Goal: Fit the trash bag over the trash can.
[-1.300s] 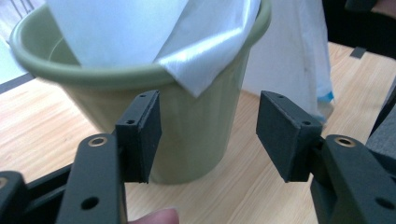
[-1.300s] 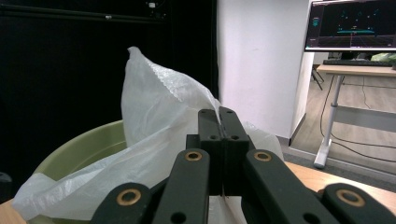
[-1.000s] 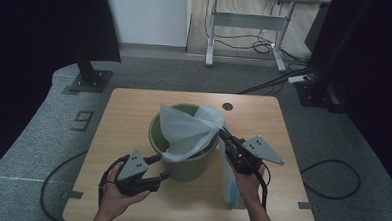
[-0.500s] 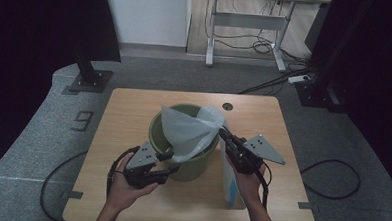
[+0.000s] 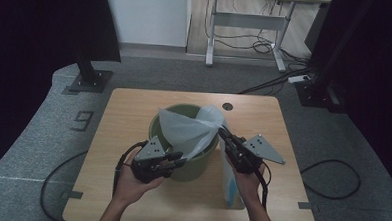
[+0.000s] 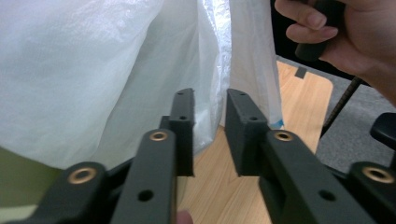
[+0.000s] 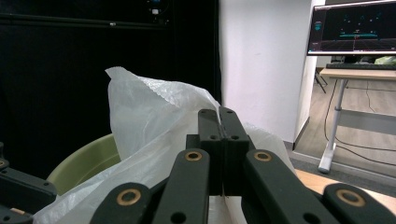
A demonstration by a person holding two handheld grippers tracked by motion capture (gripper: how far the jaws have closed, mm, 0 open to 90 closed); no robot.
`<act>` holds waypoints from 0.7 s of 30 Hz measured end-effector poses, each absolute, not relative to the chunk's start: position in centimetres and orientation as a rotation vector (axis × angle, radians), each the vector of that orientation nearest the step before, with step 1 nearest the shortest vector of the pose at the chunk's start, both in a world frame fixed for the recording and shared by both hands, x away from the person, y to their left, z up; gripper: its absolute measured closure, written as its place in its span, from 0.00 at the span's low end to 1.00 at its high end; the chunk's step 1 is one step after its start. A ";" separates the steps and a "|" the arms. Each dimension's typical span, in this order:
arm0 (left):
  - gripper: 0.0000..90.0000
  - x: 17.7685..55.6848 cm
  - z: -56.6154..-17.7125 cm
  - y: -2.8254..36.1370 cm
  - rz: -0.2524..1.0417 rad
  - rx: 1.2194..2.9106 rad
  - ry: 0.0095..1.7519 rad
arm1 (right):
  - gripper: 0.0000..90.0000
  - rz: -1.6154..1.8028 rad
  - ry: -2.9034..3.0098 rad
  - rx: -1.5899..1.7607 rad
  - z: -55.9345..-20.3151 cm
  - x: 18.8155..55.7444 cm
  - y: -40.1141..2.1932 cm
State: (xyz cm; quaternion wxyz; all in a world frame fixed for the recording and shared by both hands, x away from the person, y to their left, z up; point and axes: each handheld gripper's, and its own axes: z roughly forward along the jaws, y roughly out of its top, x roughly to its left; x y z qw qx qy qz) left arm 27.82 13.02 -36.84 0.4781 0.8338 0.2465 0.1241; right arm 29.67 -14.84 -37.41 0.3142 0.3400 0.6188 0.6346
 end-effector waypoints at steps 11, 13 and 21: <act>1.00 29.3 -36.0 13.2 0.255 2.046 0.568 | 0.99 1.676 1.612 0.894 -36.9 29.6 -15.2; 1.00 29.9 -35.6 13.3 0.282 2.060 0.581 | 0.98 1.674 1.607 0.892 -36.8 29.6 -15.4; 1.00 33.0 -34.6 14.1 0.330 2.080 0.660 | 0.99 1.664 1.633 0.880 -36.7 29.8 -15.0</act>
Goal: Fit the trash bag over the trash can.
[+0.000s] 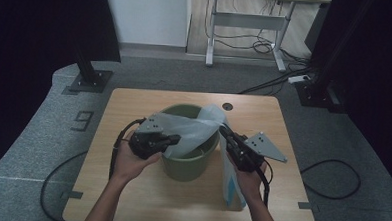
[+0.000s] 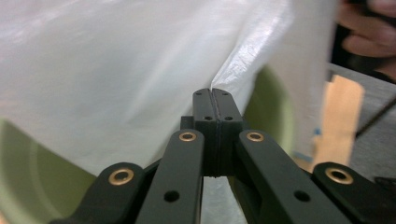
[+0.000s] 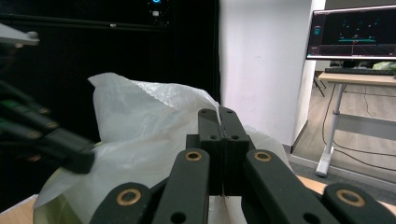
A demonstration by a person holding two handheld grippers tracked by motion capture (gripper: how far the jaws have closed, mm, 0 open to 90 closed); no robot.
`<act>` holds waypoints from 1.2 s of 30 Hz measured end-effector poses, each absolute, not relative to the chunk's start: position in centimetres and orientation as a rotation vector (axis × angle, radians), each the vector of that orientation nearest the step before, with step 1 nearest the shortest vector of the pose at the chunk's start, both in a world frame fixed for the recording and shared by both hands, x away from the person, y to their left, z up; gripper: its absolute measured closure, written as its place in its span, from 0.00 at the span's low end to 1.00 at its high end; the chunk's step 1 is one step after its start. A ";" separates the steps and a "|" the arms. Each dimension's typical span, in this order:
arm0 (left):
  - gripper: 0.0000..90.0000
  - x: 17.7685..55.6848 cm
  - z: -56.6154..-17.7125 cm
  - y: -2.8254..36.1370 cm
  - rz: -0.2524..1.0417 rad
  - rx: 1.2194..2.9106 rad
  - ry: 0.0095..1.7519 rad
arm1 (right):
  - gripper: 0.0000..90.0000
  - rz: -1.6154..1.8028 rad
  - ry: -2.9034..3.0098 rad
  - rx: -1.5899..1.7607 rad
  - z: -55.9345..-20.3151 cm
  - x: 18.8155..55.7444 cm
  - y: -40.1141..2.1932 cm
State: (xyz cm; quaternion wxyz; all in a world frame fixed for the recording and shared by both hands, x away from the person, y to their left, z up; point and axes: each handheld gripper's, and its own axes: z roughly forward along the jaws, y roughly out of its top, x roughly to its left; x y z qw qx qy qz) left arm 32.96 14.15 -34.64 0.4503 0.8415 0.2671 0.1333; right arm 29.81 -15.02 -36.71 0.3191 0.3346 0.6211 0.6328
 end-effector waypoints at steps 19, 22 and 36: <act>0.76 33.2 -36.5 15.1 0.267 2.053 0.681 | 0.98 1.646 1.670 0.906 -37.9 30.1 -14.7; 0.71 32.1 -35.9 16.2 0.302 2.020 0.675 | 0.98 1.640 1.675 0.920 -38.2 30.2 -15.0; 0.60 31.4 -33.4 17.6 0.460 1.939 0.652 | 0.98 1.647 1.694 0.958 -39.5 30.1 -15.3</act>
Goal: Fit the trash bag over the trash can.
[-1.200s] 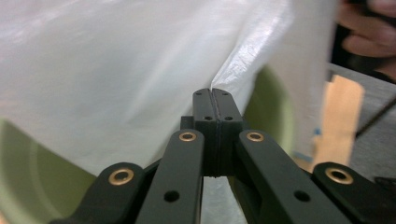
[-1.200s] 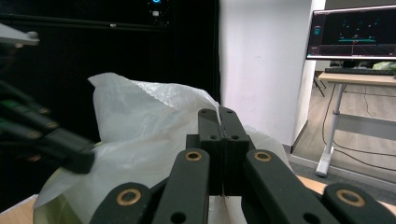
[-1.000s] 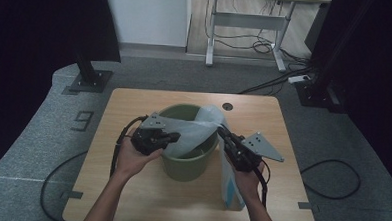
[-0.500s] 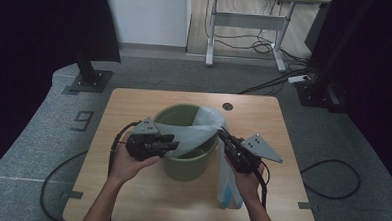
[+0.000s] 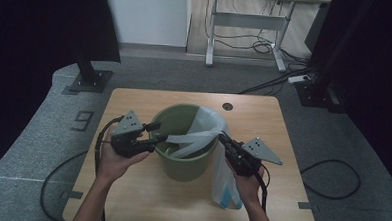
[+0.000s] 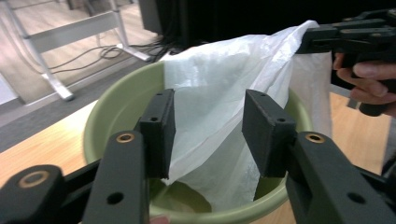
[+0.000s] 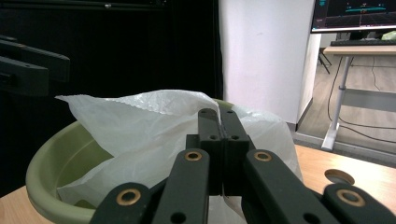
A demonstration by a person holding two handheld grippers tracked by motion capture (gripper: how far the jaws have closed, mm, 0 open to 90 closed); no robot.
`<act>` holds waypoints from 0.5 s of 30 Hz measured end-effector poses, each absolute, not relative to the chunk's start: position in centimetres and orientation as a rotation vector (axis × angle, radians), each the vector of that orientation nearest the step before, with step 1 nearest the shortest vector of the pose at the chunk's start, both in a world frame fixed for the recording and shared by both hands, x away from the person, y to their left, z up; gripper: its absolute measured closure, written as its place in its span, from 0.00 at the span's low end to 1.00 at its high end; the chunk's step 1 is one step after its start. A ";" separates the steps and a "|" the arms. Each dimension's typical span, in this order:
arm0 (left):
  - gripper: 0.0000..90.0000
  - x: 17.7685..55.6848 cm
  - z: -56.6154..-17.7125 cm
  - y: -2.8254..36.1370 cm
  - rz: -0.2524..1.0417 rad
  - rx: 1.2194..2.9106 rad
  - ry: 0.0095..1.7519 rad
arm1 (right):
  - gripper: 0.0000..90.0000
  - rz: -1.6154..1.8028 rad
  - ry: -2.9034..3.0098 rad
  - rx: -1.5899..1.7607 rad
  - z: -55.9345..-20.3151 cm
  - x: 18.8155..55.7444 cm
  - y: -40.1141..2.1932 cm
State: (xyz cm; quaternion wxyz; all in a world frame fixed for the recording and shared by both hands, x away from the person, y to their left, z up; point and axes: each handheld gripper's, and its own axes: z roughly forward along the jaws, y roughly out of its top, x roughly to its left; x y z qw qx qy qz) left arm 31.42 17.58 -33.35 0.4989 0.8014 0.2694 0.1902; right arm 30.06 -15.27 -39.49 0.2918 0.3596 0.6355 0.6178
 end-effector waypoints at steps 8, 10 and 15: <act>0.53 32.1 -34.8 15.2 0.400 2.011 0.595 | 0.98 1.667 1.690 0.965 -39.4 29.9 -15.4; 0.59 32.3 -35.1 15.0 0.397 2.018 0.601 | 0.98 1.677 1.698 0.954 -39.5 29.8 -15.2; 0.84 32.8 -36.1 14.8 0.316 2.058 0.571 | 0.94 1.719 1.717 0.936 -39.8 29.5 -15.1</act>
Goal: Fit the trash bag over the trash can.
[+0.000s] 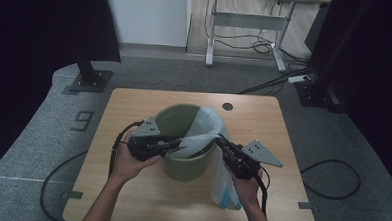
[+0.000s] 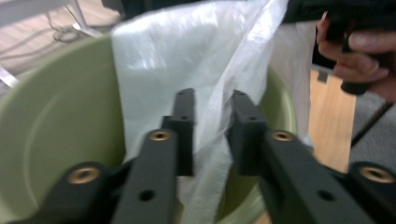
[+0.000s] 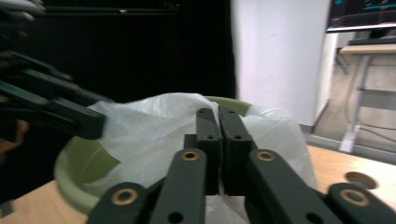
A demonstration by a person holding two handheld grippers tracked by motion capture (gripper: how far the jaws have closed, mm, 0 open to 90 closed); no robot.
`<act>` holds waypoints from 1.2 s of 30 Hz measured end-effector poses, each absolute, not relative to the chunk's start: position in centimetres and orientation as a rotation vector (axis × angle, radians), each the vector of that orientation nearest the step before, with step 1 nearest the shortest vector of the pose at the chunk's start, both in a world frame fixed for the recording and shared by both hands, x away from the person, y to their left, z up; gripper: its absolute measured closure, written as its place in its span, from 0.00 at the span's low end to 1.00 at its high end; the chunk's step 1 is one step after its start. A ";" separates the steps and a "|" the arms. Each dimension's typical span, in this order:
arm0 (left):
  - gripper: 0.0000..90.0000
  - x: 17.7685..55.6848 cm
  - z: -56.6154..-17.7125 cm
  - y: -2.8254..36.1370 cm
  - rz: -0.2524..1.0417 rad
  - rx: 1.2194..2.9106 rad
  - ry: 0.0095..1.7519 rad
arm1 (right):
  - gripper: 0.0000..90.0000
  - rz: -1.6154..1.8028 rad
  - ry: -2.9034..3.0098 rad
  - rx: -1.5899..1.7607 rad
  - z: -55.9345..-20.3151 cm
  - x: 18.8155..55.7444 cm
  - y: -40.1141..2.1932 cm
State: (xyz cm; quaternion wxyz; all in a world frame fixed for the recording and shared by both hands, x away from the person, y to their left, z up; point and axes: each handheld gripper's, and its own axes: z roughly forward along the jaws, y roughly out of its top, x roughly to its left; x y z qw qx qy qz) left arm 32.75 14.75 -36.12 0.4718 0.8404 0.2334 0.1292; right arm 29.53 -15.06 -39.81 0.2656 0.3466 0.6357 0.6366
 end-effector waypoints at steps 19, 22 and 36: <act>0.99 33.1 -37.7 17.1 0.283 2.040 0.639 | 0.39 1.645 1.738 1.041 -43.1 24.8 -17.6; 0.99 33.2 -38.0 17.4 0.272 2.027 0.652 | 0.35 1.610 1.774 1.094 -45.0 24.8 -17.5; 0.99 33.2 -38.0 18.0 0.273 2.038 0.657 | 0.92 1.475 1.742 1.226 -49.9 26.1 -16.7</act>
